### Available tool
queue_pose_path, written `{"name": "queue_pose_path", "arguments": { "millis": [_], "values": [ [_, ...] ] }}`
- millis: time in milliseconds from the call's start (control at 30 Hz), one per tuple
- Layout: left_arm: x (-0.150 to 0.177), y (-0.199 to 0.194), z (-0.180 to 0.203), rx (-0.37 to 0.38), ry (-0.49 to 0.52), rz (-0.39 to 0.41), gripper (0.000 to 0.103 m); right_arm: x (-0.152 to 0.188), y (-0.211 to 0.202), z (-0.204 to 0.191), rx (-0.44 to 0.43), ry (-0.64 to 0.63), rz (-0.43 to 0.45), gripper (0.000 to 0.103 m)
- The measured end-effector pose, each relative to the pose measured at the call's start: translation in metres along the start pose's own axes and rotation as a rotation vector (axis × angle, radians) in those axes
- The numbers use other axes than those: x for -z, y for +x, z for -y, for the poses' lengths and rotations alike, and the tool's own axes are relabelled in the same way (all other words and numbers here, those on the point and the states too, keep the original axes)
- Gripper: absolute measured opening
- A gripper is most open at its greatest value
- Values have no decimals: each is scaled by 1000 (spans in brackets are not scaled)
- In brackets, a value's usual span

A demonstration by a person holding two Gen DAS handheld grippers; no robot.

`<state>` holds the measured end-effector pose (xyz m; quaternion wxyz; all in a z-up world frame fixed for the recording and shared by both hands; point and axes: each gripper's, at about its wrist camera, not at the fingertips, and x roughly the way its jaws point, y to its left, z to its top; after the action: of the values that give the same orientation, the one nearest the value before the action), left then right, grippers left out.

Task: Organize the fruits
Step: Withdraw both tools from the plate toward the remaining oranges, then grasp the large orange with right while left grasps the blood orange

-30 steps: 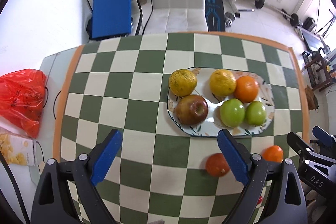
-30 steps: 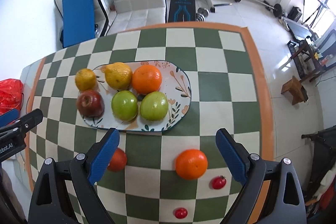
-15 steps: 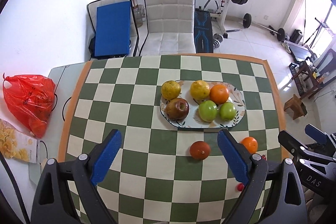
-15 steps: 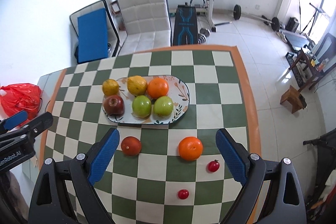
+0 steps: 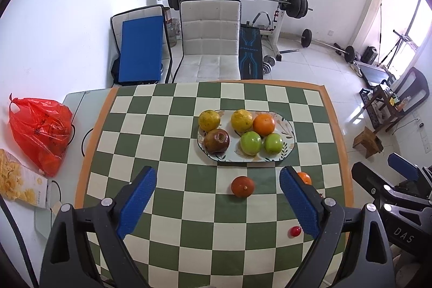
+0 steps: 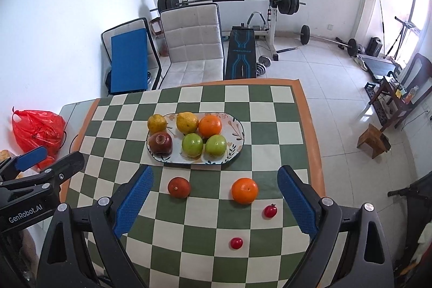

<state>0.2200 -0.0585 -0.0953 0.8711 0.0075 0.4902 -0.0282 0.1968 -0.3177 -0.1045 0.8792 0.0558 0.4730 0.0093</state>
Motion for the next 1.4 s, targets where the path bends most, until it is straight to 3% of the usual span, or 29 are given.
{"name": "queue_pose_path", "arguments": {
  "millis": [233,300,400,533,633,700,900,1033,1133,1200,1400],
  "values": [
    [-1,1,0,4,-4,-11,93,-1,1,11,-37,41,10,96],
    [-3,14,-1,2,-7,-47,102,0,15,20,-35,49,-7,99],
    [-4,42,-1,-22,-16,-103,103,4,51,42,-41,101,-79,99],
    [2,103,2,-51,-8,-231,103,17,122,72,-71,177,-205,99],
    [12,159,9,-51,-11,-372,103,30,180,89,-80,218,-302,94],
    [19,187,13,-33,-24,-446,103,38,216,94,-74,221,-363,85],
    [42,265,29,25,-72,-646,102,56,282,95,-76,211,-488,81],
    [49,293,40,64,-78,-692,85,64,303,90,-74,199,-532,80],
    [54,304,49,81,-59,-706,53,69,315,88,-69,187,-565,71],
    [54,302,51,73,-54,-691,53,71,318,88,-63,170,-564,66],
    [58,289,51,67,-25,-656,53,83,316,70,-99,95,-579,66]
  ]
}}
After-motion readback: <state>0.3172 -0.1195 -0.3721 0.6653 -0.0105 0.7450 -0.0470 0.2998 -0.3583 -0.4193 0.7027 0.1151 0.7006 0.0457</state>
